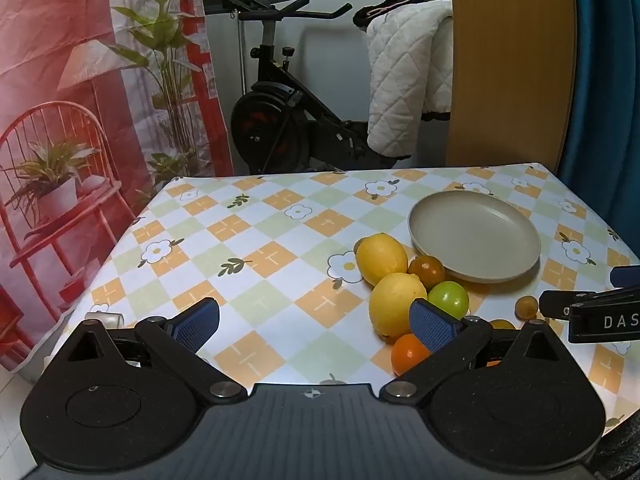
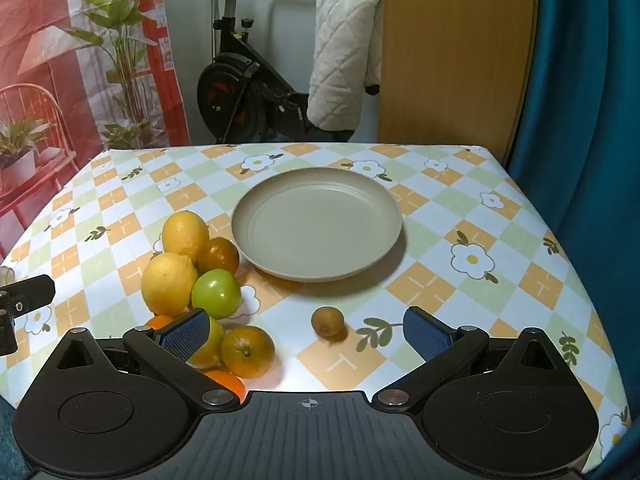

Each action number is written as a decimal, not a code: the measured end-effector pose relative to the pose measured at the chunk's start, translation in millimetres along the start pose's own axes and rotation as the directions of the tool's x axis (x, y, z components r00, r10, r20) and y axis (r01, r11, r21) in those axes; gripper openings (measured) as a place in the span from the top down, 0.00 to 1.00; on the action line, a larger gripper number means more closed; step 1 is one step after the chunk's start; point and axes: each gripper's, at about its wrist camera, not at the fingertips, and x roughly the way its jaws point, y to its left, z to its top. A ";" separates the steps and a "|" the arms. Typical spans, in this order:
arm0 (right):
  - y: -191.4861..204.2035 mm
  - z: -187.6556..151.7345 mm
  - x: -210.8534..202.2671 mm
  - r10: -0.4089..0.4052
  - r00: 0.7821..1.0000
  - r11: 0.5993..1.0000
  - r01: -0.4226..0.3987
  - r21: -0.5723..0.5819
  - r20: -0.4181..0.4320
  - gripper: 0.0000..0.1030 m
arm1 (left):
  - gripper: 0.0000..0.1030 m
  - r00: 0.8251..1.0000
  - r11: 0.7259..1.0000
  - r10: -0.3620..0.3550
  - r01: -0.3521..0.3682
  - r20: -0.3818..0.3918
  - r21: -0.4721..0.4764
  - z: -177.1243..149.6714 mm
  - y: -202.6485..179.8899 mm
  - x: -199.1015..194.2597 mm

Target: Organize fruits

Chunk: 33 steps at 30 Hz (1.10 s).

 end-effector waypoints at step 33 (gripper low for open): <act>-0.9 1.2 0.6 -0.002 1.000 1.000 0.002 -0.001 0.001 0.00 | 0.01 1.000 1.000 -0.006 0.006 -0.012 -0.014 0.8 2.1 1.0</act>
